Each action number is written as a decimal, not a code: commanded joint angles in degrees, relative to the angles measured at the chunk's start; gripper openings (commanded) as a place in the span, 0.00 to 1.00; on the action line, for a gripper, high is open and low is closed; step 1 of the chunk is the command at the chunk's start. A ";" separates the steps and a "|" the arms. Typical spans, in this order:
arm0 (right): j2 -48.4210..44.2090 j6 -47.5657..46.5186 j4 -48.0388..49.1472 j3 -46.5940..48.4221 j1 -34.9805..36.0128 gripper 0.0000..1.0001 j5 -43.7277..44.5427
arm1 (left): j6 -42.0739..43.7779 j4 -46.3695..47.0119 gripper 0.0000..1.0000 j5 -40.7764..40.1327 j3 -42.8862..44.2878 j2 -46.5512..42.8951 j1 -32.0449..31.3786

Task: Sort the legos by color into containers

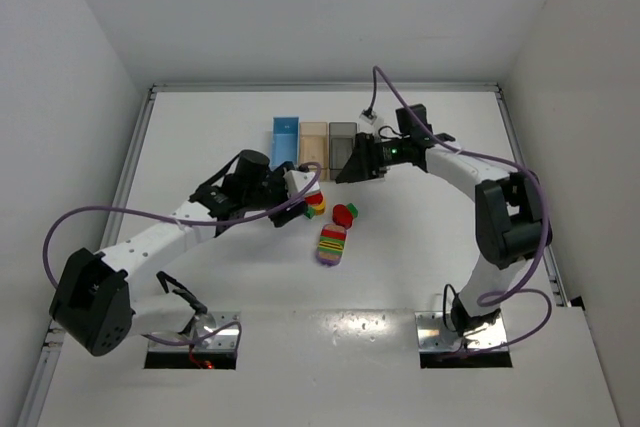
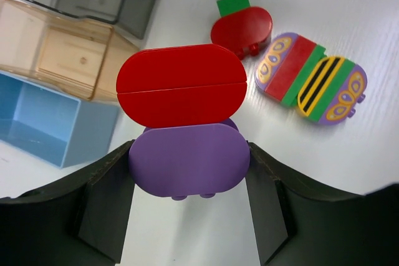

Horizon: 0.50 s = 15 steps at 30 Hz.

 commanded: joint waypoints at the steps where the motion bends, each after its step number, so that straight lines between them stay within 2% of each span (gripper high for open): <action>1: -0.20 1.19 4.33 1.68 1.80 0.77 -8.69 | -3.70 5.59 0.08 -1.72 -0.79 -2.16 -1.72; 6: -0.72 -1.10 5.04 1.15 3.91 0.83 -12.23 | -4.23 8.40 0.08 -1.72 -1.85 -2.69 -1.72; 15: 1.37 -4.53 0.74 3.61 6.72 0.83 -9.43 | -2.38 11.38 0.08 -1.20 -1.85 -2.08 -2.25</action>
